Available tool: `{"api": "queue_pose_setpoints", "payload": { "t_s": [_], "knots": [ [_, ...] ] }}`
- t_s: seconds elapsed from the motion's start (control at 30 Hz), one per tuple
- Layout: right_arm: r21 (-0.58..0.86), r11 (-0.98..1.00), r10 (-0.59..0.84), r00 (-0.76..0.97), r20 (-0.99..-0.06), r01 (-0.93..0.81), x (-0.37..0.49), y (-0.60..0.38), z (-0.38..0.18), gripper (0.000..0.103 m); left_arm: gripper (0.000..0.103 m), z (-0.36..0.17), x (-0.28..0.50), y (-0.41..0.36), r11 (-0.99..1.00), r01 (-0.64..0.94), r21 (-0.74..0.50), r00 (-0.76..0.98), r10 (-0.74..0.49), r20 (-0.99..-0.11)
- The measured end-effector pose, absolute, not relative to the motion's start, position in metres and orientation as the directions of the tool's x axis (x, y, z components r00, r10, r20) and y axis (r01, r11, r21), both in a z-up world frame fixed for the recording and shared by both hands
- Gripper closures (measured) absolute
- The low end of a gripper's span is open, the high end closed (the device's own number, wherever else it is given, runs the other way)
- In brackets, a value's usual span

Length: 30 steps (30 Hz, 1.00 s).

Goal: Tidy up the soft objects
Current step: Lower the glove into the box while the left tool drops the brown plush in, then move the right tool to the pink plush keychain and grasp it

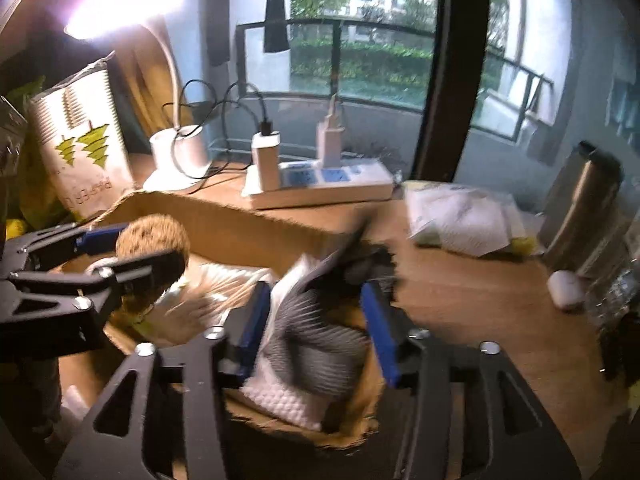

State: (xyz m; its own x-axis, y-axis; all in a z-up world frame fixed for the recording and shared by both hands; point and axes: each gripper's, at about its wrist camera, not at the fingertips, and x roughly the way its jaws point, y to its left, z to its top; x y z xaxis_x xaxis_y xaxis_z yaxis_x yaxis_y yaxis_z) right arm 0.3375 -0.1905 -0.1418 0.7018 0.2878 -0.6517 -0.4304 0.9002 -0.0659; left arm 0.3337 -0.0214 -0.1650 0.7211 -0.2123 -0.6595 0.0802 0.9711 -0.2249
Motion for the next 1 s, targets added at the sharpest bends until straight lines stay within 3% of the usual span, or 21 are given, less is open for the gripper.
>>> {"api": "queue_pose_setpoints", "payload": {
  "t_s": [0.23, 0.37, 0.57, 1.0],
  "knots": [
    [-0.106, 0.929, 0.184, 0.690, -0.700, -0.356, 0.356, -0.204, -0.165, 0.048, 0.039, -0.174, 0.339, -0.027, 0.975, 0.079, -0.206, 0.696, -0.202, -0.689],
    [-0.079, 0.935, 0.181, 0.656, -0.733, -0.346, 0.363, -0.208, -0.176, 0.048, 0.030, -0.174, 0.341, -0.026, 0.984, 0.040, -0.172, 0.692, -0.151, -0.706],
    [-0.043, 0.938, 0.223, 0.690, -0.688, -0.345, 0.350, -0.213, -0.155, 0.048, 0.018, -0.163, 0.333, -0.022, 0.984, 0.025, -0.174, 0.710, -0.140, -0.690],
    [-0.010, 0.929, 0.278, 0.718, -0.638, -0.369, 0.305, -0.214, -0.116, 0.048, 0.017, -0.123, 0.291, -0.015, 0.982, 0.037, -0.186, 0.770, -0.146, -0.621]
  ]
}}
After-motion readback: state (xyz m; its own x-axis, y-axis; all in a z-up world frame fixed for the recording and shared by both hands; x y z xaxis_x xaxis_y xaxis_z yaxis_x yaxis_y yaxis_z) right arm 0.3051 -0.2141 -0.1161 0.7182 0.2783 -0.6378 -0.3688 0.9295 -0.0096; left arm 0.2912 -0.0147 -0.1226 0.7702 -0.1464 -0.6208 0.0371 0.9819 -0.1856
